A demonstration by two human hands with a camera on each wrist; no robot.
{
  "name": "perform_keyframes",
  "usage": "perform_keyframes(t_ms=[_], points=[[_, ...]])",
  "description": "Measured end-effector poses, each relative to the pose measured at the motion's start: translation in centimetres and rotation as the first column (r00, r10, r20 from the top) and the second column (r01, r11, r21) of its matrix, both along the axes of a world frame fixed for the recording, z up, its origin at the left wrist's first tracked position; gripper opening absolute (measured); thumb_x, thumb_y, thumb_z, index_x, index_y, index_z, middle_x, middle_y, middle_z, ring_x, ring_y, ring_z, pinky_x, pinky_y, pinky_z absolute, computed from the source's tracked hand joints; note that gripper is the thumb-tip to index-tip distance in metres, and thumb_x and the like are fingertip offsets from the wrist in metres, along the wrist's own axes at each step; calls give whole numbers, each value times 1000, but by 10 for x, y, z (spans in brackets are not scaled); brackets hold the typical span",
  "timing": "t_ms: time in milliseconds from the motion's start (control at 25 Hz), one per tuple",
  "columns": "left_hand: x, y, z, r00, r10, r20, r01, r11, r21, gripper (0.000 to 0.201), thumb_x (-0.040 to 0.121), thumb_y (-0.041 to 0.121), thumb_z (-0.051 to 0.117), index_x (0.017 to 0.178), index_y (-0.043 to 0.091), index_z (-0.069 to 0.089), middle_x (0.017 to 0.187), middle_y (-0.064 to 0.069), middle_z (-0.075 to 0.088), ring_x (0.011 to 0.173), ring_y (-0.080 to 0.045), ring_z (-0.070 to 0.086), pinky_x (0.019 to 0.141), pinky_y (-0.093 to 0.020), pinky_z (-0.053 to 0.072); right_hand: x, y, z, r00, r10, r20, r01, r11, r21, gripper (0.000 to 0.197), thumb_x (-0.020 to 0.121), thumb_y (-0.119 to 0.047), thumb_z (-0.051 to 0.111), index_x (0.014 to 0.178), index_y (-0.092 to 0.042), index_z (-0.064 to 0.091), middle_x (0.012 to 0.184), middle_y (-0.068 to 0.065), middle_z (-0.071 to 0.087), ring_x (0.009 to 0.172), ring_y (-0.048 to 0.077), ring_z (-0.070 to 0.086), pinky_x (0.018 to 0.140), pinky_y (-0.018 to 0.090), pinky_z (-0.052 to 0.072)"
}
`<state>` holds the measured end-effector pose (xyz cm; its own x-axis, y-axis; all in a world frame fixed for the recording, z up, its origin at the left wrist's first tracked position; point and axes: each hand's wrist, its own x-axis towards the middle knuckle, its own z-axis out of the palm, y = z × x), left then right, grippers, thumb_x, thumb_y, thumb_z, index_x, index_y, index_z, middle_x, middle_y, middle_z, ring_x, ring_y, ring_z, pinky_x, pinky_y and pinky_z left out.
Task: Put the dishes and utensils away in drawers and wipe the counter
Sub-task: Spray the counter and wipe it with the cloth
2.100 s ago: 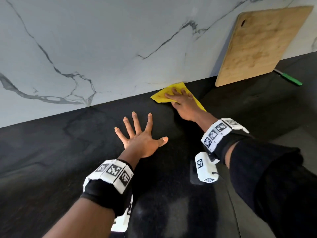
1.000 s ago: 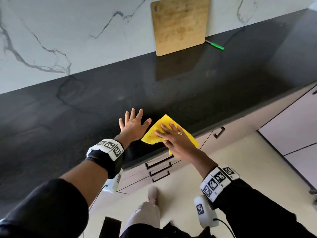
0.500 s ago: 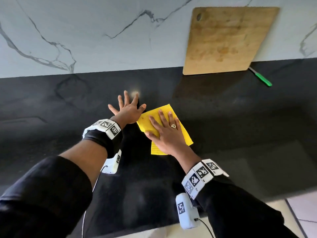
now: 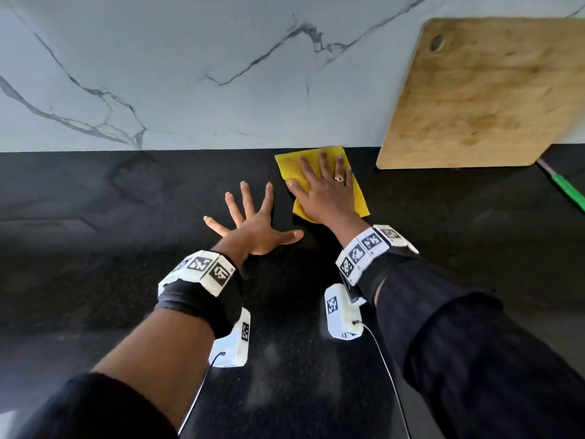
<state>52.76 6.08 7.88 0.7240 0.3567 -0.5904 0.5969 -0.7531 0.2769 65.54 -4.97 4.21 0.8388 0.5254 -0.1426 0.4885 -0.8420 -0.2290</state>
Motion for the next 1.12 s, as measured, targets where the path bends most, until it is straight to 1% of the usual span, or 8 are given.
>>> perform_keyframes(t_ms=[240, 440, 520, 680, 840, 920, 1040, 1120], points=[[2, -2, 4, 999, 22, -35, -23, 1000, -18, 115, 67, 86, 54, 142, 54, -26, 149, 7, -46, 139, -28, -40, 101, -76, -15, 9, -4, 2, 999, 40, 2, -40, 996, 81, 53, 103, -48, 25, 155, -39, 15, 165, 2, -1, 151, 33, -6, 121, 49, -5], [13, -29, 11, 985, 160, 70, -161, 987, 22, 116, 64, 65, 67, 151, 49, -8, 157, 0, -33, 142, -32, -34, 107, -69, -17, -32, -81, 2, 994, 103, 32, -106, 988, 111, 50, 105, -44, 24, 154, -41, 18, 164, -6, 4, 152, 24, -3, 121, 41, 1], [22, -42, 14, 990, 137, 30, -137, 990, 16, 126, 61, 67, 71, 151, 43, -13, 155, -7, -36, 140, -39, -34, 109, -67, -16, -43, -120, 2, 996, 84, 17, -85, 993, 85, 50, 104, -47, 19, 154, -42, 14, 164, -9, 1, 151, 20, -6, 121, 39, 0], [29, -44, 11, 994, 108, -14, -108, 994, 18, 139, 52, 84, 68, 148, 41, -24, 153, -11, -39, 138, -43, -35, 108, -68, -16, -37, -209, -1, 969, -227, 96, 218, 972, 90, 59, 97, -50, 14, 153, -35, 27, 163, 0, 16, 151, 27, 12, 121, 41, 7], [33, -37, 4, 995, 82, -50, -81, 997, 19, 141, 51, 87, 65, 145, 42, -30, 149, -11, -45, 137, -44, -38, 107, -69, -16, 17, -214, 13, 794, -599, -109, 605, 796, 31, 52, 105, -42, 24, 155, -35, 16, 165, 3, -1, 150, 34, -6, 121, 51, -1], [35, -37, 1, 996, 69, -63, -68, 997, 22, 141, 52, 87, 65, 143, 42, -33, 147, -10, -48, 136, -44, -39, 106, -69, -16, 24, -165, 10, 822, -564, -79, 565, 825, -13, 55, 104, -38, 31, 156, -32, 13, 164, 8, -6, 149, 41, -8, 119, 56, 1], [37, -35, -1, 996, 63, -68, -61, 998, 22, 141, 54, 84, 68, 142, 44, -34, 146, -10, -50, 135, -44, -40, 106, -69, -16, -21, -87, 1, 948, -317, -8, 317, 948, 27, 57, 104, -39, 31, 156, -30, 11, 164, 9, -7, 148, 41, -10, 120, 53, -3], [35, -35, 1, 997, 61, -52, -60, 998, 22, 140, 54, 82, 70, 142, 45, -33, 146, -9, -49, 136, -43, -39, 106, -69, -16, -55, -77, 2, 996, -87, -13, 87, 995, 54, 53, 105, -42, 23, 156, -33, 9, 164, 3, -6, 150, 33, -12, 120, 48, -6]])
